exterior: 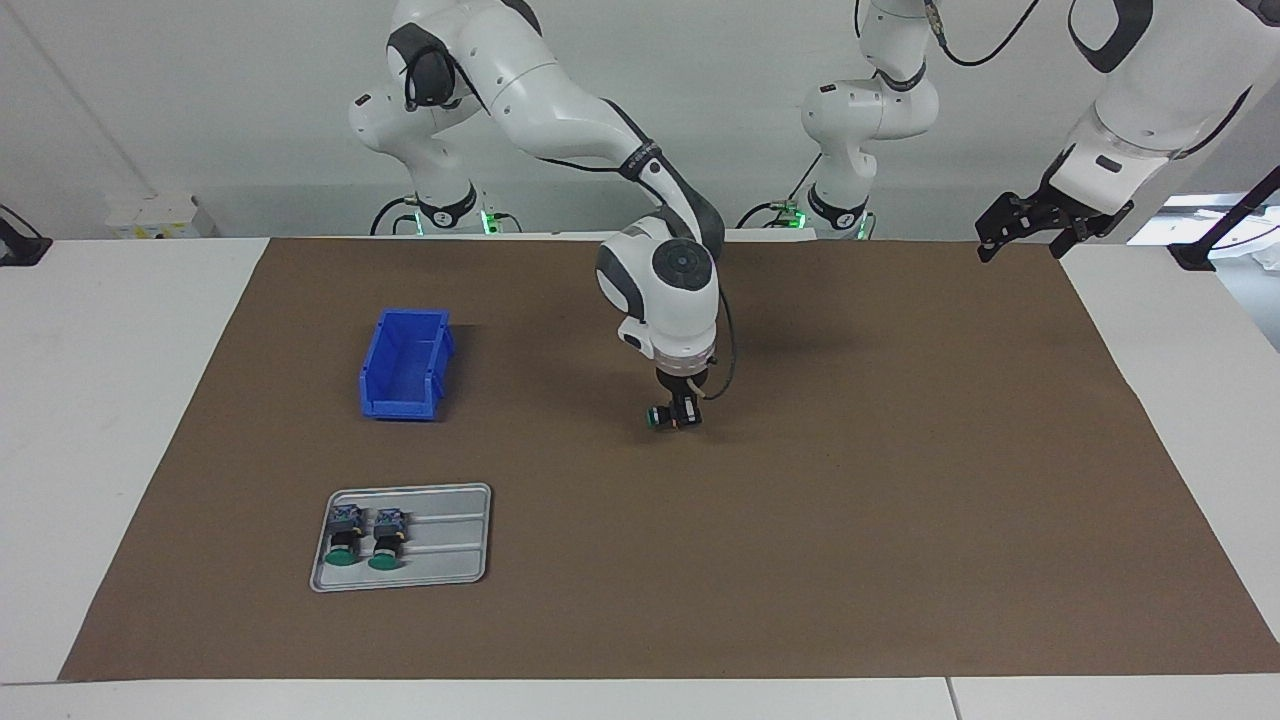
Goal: Place and press button with both arms
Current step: 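Carry the green button with the right gripper to the table center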
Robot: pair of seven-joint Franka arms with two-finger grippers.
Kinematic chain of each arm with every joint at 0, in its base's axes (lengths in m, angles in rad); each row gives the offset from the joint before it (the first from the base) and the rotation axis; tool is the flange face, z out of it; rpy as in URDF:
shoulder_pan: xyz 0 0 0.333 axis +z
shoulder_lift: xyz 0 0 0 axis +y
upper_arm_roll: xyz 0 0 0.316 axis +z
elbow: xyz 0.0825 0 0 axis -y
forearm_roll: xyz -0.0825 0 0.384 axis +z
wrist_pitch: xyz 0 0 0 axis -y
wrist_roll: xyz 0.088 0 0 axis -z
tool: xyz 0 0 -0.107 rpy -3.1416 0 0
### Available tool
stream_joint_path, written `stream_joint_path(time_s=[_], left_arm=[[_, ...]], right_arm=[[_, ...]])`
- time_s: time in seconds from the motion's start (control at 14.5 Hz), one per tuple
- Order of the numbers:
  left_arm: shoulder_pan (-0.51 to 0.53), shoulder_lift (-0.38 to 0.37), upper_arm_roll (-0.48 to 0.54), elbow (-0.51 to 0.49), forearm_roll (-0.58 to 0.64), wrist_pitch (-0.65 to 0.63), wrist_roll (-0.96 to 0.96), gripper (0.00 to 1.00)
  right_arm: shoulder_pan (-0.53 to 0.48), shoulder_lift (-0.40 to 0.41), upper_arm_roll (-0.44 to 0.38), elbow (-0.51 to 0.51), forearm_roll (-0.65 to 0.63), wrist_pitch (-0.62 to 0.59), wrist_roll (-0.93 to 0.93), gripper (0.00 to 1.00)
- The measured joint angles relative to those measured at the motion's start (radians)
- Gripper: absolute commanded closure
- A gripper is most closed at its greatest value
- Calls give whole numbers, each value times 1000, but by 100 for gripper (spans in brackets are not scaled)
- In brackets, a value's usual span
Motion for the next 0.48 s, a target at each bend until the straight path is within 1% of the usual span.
stream_joint_path(time_s=[0.07, 0.14, 0.21, 0.28, 0.41, 0.48], left_arm=[[0, 0, 0, 0, 0, 0, 0, 0], [0, 0, 0, 0, 0, 0, 0, 0], [0, 0, 1, 0, 0, 0, 0, 0], [0, 0, 1, 0, 0, 0, 0, 0], [0, 0, 1, 0, 0, 0, 0, 0], [0, 0, 1, 0, 0, 0, -1, 0]], right_arm=[[-1, 1, 0, -5, 1, 12, 0, 93], [0, 2, 0, -16, 1, 29, 0, 88], [1, 2, 0, -27, 1, 43, 0, 73], [3, 1, 0, -31, 1, 50, 0, 44], [3, 1, 0, -32, 1, 50, 0, 2], [5, 0, 0, -32, 1, 49, 0, 2]])
